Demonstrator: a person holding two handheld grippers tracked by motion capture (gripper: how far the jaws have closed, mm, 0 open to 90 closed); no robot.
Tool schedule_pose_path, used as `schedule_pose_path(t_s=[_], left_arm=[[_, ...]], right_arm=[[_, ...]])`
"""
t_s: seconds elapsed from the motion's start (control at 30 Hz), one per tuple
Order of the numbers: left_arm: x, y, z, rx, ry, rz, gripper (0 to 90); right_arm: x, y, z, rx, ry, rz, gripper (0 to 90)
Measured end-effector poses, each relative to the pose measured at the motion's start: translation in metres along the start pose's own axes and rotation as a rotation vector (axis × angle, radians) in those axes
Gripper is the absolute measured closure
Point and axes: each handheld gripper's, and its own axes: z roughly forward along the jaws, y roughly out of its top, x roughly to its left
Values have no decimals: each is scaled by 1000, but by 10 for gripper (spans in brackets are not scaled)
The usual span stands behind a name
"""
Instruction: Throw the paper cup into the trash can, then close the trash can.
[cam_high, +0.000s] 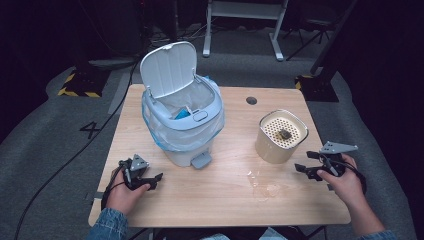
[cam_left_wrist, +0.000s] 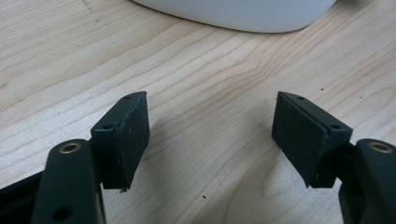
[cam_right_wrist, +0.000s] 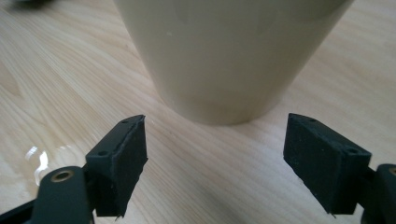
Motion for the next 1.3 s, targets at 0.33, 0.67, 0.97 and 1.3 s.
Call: schedule_pose_path(t_s=[0.33, 0.67, 0.97, 1.3], left_arm=[[1, 2, -15, -7, -16, -22, 257], [9, 25, -49, -111, -58, -55, 264], [20, 58, -84, -190, -90, -59, 271], [26, 99, -112, -271, -101, -35, 292]], right_arm=[[-2, -32, 32, 37, -5, 26, 201], [2, -39, 39, 9, -36, -6, 153], [2, -39, 39, 9, -35, -4, 153], [2, -39, 39, 8, -35, -4, 153]])
